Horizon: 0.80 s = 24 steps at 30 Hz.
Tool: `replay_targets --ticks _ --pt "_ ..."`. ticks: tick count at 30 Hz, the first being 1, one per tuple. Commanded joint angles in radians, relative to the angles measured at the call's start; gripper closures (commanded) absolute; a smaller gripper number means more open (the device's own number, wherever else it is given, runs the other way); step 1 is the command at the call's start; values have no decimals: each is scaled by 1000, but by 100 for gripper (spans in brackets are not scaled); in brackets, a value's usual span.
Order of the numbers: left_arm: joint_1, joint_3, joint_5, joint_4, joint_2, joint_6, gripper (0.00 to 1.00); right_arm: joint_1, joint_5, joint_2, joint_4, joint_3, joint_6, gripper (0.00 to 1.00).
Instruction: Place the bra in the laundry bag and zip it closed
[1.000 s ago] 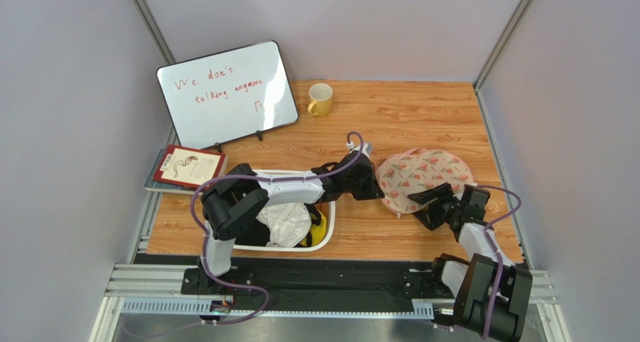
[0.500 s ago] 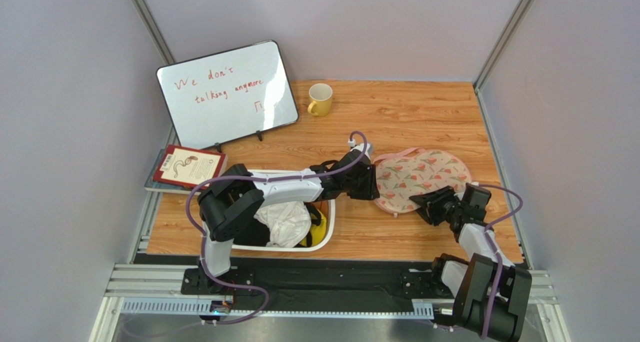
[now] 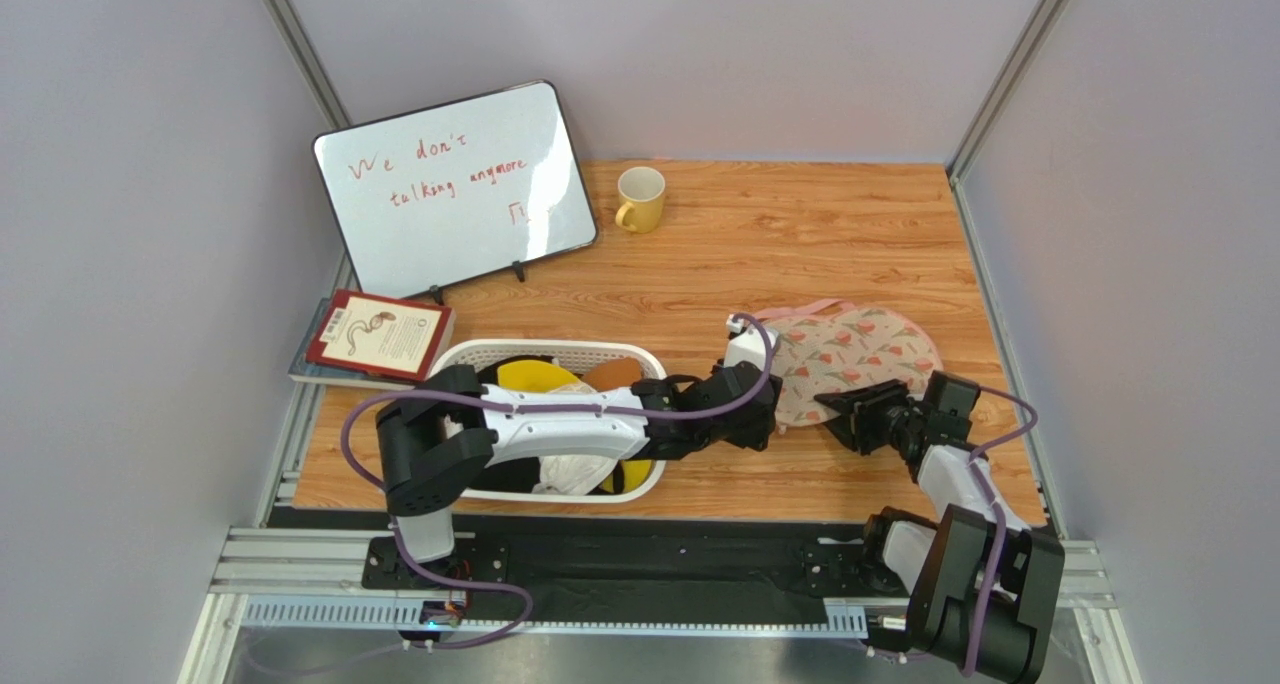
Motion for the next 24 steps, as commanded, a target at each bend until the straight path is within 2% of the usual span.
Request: replay_targets --ticks 1,6,17,24 --pt "-40 44 -172 28 55 14 48 4 -40 -32 -38 37 90 62" --pt "-57 68 -200 120 102 74 48 4 -32 -63 -78 50 138 62" --pt "-57 134 -162 137 193 86 42 4 -24 -49 -98 60 179 62" --pt "-57 160 -169 105 216 39 49 4 -14 -61 -110 64 199 62"
